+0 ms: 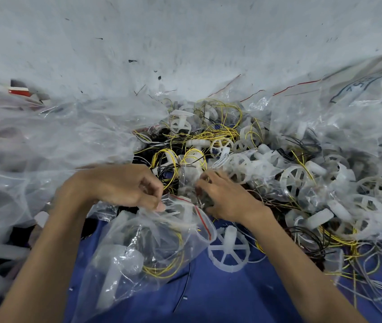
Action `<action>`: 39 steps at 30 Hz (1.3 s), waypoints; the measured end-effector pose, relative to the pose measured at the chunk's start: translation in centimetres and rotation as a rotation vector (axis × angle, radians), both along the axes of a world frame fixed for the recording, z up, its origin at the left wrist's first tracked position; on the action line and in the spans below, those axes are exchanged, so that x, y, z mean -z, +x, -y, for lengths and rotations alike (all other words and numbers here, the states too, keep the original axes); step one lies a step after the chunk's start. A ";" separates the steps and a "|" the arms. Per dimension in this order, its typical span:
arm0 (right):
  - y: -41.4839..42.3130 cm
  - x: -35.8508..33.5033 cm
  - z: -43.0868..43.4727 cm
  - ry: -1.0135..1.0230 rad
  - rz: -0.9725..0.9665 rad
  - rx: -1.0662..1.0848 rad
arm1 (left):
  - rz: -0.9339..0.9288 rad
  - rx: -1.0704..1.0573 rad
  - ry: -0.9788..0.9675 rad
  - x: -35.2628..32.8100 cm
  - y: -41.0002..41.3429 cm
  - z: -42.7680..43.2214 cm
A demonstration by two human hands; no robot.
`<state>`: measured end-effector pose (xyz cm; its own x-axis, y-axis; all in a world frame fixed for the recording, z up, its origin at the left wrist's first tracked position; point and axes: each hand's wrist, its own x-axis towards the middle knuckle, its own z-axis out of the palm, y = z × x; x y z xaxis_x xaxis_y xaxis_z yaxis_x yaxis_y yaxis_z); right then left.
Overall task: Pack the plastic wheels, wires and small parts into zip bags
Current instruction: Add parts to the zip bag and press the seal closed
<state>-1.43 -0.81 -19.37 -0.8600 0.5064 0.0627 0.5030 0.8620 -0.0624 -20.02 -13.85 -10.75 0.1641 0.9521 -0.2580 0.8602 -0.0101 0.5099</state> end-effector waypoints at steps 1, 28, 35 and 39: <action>0.1 0.1 -0.2 0.013 -0.029 -0.013 | 0.001 0.008 0.028 0.0 0.2 -0.2; 1.6 -7.5 4.0 -0.572 -0.355 -0.286 | 0.431 -0.040 0.766 -1.9 4.4 0.2; 2.9 -7.2 2.0 -0.618 -0.431 -0.208 | 0.346 -0.087 0.102 0.6 -0.2 0.0; 2.6 -6.8 1.5 -0.543 -0.425 -0.166 | 0.223 0.040 -0.009 1.7 -0.8 -0.6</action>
